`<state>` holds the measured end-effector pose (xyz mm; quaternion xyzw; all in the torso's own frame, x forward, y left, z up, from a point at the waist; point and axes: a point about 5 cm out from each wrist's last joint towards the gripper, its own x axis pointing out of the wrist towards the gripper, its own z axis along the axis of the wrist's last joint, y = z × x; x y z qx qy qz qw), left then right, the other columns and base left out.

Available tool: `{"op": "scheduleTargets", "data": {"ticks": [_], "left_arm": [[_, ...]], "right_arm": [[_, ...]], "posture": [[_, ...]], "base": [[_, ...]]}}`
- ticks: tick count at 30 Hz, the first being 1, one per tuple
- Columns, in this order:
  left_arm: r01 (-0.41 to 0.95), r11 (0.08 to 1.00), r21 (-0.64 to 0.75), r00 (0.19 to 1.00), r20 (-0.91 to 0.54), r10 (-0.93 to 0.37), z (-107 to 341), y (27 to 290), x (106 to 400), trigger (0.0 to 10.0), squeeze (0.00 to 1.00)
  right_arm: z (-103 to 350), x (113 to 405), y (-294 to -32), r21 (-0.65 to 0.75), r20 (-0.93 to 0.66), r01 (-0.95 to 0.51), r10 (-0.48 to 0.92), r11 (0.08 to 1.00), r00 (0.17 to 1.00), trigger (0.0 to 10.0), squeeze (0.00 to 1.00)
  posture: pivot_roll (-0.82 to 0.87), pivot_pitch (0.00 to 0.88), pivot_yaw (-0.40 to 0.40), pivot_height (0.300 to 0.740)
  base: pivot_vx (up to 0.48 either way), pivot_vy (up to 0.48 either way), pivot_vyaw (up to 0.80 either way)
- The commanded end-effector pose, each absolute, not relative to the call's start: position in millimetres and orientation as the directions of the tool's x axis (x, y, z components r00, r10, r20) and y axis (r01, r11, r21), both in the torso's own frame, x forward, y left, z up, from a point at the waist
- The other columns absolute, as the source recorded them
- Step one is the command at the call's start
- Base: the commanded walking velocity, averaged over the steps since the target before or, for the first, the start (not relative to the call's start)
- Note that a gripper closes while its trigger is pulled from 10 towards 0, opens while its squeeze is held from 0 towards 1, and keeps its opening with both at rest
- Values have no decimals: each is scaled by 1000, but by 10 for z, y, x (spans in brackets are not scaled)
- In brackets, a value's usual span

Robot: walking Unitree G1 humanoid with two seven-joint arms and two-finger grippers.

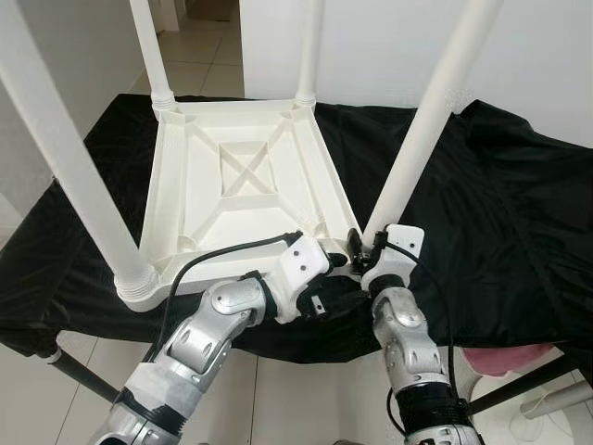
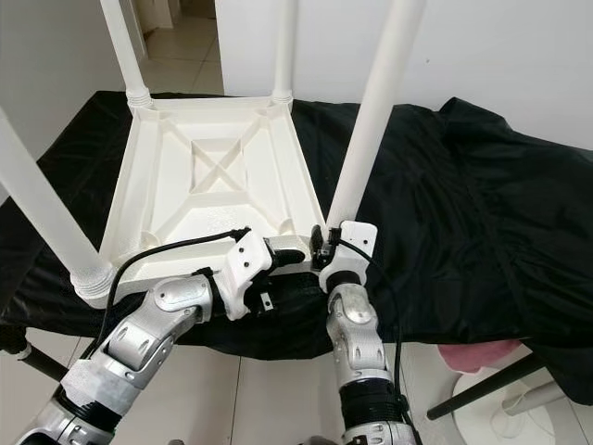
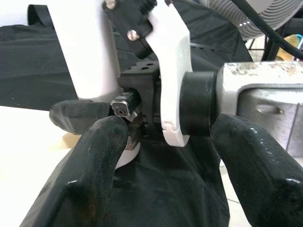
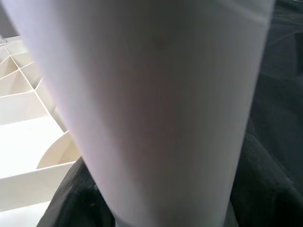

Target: Building children table

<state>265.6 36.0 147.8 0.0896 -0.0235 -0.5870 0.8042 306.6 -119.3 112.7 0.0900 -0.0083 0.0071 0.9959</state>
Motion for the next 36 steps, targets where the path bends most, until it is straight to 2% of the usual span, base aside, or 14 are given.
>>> {"op": "scheduleTargets", "data": {"ticks": [1, 5, 6, 7, 8, 13, 14, 15, 17, 18, 32, 36], "left_arm": [[941, 287, 179, 305, -81, -949, 1466, 375, 2669, 10000, 0], [941, 287, 180, 305, -81, -949, 1468, 375, 2671, 10000, 0], [940, 290, 181, 308, -80, -948, 1471, 375, 2676, 10000, 0], [940, 290, 181, 308, -80, -948, 1471, 375, 2676, 10000, 0], [938, 295, 182, 313, -77, -947, 1474, 371, 2684, 10000, 0], [937, 297, 183, 314, -76, -946, 1475, 368, 2686, 10000, 0], [937, 299, 184, 316, -73, -946, 1478, 364, 2690, 10000, 0], [935, 302, 186, 319, -70, -945, 1484, 363, 2703, 10000, 0], [935, 302, 186, 319, -70, -945, 1484, 363, 2703, 10000, 0], [934, 303, 188, 320, -66, -945, 1493, 357, 2721, 10000, 0], [942, 276, 188, 295, -79, -952, 1481, 363, 2727, 10000, 0], [937, 289, 197, 308, -70, -949, 1498, 367, 2772, 10000, 0]], "right_arm": [[1107, 3038, -1180, 179, -1, -29, 30, 983, 1000, 10000, 0], [1115, 3029, -1196, 183, 0, -31, 31, 983, 1000, 10000, 0], [1140, 3025, -1181, 190, 16, -73, 71, 979, 997, 10000, 1000], [1140, 3025, -1181, 190, 16, -73, 71, 979, 997, 10000, 1000], [1201, 3032, -1222, 167, 56, -164, 156, 972, 986, 10000, 1000], [1226, 3034, -1252, 151, 70, -190, 181, 970, 981, 10000, 1000], [1241, 3036, -1326, 125, 79, -216, 208, 968, 975, 10000, 1000], [1254, 3024, -1410, 85, 85, -272, 265, 958, 960, 10000, 816], [1254, 3024, -1410, 85, 85, -272, 265, 958, 960, 10000, 816], [1261, 3002, -1532, 26, 85, -379, 375, 925, 923, 10000, 0], [1263, 3070, -1714, -41, 72, -536, 538, 843, 840, 10000, 0], [1255, 3177, -1754, -60, 26, -597, 599, 800, 800, 10000, 0]], "posture": [[-50, 0, -16, 740], [-50, 0, -16, 740], [-46, 0, -22, 740], [-46, 0, -22, 740], [-46, 0, -27, 740], [-46, 0, -27, 740], [-48, 0, -30, 740], [-49, 0, -32, 740], [-49, 0, -32, 740], [-53, 0, -30, 740], [-51, 0, -21, 740], [-44, 0, -27, 740]], "base": [[0, 0, 0], [0, 0, 0], [0, 0, 0], [0, 0, 0], [0, 0, 0], [0, 0, 0], [0, 0, 0], [0, 0, 0], [0, 0, 0], [0, 0, 0], [0, 0, 0], [0, 0, 0]]}}
